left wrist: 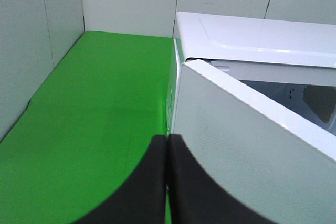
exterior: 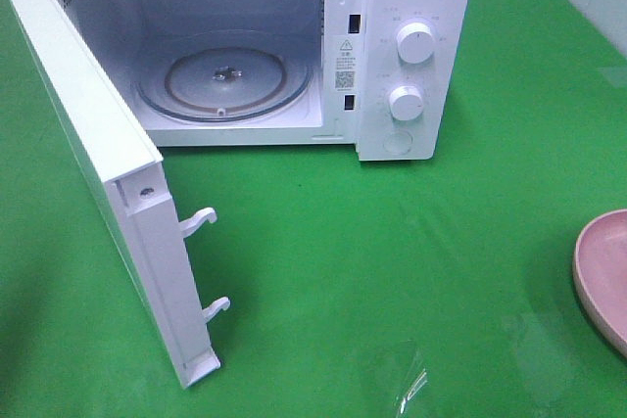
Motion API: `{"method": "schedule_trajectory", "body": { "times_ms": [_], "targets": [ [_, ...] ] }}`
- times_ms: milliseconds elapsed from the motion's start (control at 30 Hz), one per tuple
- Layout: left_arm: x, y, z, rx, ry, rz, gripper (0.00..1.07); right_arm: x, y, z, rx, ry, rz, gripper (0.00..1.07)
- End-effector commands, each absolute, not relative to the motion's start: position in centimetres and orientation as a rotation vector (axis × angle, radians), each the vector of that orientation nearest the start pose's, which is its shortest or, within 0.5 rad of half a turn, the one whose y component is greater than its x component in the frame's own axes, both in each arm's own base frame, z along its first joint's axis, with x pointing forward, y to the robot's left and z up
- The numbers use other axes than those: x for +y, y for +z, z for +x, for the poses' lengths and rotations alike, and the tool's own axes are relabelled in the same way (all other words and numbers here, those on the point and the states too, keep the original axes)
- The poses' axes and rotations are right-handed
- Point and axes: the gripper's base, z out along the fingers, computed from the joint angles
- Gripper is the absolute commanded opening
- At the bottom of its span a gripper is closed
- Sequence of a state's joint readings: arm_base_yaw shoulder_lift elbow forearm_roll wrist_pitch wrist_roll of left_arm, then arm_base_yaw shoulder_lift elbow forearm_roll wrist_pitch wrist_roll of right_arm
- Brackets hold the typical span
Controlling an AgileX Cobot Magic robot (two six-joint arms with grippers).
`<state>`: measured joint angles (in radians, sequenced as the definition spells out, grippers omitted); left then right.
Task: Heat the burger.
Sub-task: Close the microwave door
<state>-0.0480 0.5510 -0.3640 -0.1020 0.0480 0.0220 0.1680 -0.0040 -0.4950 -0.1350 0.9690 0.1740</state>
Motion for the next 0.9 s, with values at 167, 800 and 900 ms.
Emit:
{"method": "schedule_trajectory", "body": {
  "times_ms": [167, 800, 900],
  "targets": [
    [-0.3, 25.7, 14.1, 1.558, -0.054, -0.036, 0.00, -1.1, 28.4, -0.4, 1.915, 0.069, 0.007, 0.76],
    [-3.1, 20.3, 20.6, 1.709, -0.211, 0.192, 0.00, -1.1, 28.4, -0.4, 1.915, 0.069, 0.007, 0.76],
    [-3.6, 19.9, 21.1, 1.725, -0.229, 0.220, 0.00, -1.1, 28.4, -0.4, 1.915, 0.069, 0.007, 0.76]
  ]
}}
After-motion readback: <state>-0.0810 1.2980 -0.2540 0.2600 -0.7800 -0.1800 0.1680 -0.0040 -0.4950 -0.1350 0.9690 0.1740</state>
